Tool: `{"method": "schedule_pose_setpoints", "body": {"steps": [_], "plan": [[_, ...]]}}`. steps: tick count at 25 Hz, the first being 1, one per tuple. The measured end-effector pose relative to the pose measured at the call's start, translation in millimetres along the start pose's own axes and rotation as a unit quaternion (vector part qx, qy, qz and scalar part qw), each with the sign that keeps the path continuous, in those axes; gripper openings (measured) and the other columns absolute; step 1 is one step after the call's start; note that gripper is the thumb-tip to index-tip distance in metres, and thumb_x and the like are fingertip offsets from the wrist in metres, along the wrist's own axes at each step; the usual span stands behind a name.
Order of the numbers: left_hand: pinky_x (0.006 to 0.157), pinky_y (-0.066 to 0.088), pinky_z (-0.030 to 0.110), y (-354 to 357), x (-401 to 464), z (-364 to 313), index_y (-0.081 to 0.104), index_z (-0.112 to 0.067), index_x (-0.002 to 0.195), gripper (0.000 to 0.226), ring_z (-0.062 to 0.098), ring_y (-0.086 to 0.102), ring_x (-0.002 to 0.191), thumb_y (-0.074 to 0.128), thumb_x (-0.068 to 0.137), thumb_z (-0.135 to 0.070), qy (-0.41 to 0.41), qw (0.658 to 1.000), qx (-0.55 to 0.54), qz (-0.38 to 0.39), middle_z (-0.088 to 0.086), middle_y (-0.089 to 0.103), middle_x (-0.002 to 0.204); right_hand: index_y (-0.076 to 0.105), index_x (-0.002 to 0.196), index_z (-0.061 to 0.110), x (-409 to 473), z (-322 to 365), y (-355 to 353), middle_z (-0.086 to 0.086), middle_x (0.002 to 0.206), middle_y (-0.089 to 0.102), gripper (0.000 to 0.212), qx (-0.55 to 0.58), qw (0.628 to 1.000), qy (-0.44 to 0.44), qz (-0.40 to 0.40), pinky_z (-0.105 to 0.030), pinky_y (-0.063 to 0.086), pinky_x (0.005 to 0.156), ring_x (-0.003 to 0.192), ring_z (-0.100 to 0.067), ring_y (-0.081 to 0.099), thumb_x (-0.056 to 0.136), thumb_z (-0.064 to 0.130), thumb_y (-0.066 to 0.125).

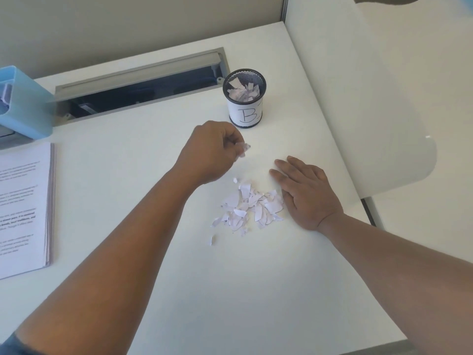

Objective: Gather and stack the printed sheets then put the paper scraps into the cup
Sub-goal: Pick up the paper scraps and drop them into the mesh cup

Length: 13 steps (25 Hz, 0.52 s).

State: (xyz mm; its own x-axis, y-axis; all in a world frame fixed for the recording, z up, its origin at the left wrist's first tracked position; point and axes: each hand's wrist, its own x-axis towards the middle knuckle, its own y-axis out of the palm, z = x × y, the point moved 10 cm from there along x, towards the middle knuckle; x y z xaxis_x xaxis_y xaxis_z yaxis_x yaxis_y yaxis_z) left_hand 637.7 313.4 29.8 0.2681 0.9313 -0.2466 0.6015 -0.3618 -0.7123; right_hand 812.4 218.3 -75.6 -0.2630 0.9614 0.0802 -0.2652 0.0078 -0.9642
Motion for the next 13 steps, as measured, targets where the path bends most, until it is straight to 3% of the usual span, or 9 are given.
{"method": "schedule_pose_setpoints", "body": {"steps": [2, 6, 8, 10, 13], "plan": [[0.065, 0.052, 0.027, -26.6, 15.1, -17.0, 0.074, -0.019, 0.085, 0.013, 0.017, 0.068, 0.073, 0.072, 0.094, -0.028, 0.044, 0.995, -0.025, -0.08, -0.004, 0.073, 0.074, 0.057, 0.143, 0.021, 0.3, 0.8, -0.5, 0.0, 0.155, 0.048, 0.05, 0.0, 1.0, 0.0, 0.0, -0.043, 0.028, 0.111, 0.146, -0.029, 0.04, 0.098, 0.024, 0.034], [0.062, 0.045, 0.017, -55.5, 62.2, -44.9, 0.074, -0.014, 0.09, 0.008, -0.003, 0.056, 0.062, 0.07, 0.093, -0.02, 0.117, 0.978, -0.046, -0.166, -0.015, 0.066, 0.07, 0.058, 0.142, 0.021, 0.0, 0.9, -1.2, 0.0, 0.155, 0.049, 0.05, 0.003, 1.0, -0.003, -0.004, -0.043, 0.029, 0.11, 0.146, -0.029, 0.041, 0.098, 0.024, 0.034], [0.068, 0.049, 0.025, -52.5, 84.7, -50.1, 0.074, -0.014, 0.092, 0.007, 0.0, 0.056, 0.068, 0.068, 0.093, -0.015, 0.129, 0.977, -0.014, -0.169, -0.014, 0.066, 0.074, 0.058, 0.142, 0.021, 0.0, 0.5, -0.9, 0.0, 0.155, 0.049, 0.05, 0.001, 1.0, -0.004, -0.003, -0.043, 0.03, 0.11, 0.146, -0.029, 0.04, 0.098, 0.023, 0.035], [0.077, 0.054, 0.034, -44.3, 103.6, -51.6, 0.075, -0.013, 0.095, 0.01, 0.015, 0.062, 0.082, 0.066, 0.094, -0.015, 0.132, 0.98, 0.044, -0.146, -0.003, 0.071, 0.085, 0.057, 0.143, 0.022, -0.8, 1.2, 0.5, 0.001, 0.156, 0.047, 0.05, 0.001, 1.0, -0.005, 0.002, -0.044, 0.03, 0.111, 0.147, -0.029, 0.039, 0.098, 0.023, 0.034], [0.087, 0.055, 0.038, -33.2, 121.5, -52.1, 0.075, -0.014, 0.111, 0.018, 0.025, 0.064, 0.104, 0.068, 0.095, -0.016, 0.114, 0.98, 0.133, -0.091, 0.006, 0.074, 0.105, 0.057, 0.143, 0.022, -1.2, -0.1, 0.9, 0.001, 0.157, 0.047, 0.05, -0.001, 1.0, -0.001, 0.003, -0.043, 0.029, 0.111, 0.147, -0.028, 0.038, 0.099, 0.024, 0.034]]}}
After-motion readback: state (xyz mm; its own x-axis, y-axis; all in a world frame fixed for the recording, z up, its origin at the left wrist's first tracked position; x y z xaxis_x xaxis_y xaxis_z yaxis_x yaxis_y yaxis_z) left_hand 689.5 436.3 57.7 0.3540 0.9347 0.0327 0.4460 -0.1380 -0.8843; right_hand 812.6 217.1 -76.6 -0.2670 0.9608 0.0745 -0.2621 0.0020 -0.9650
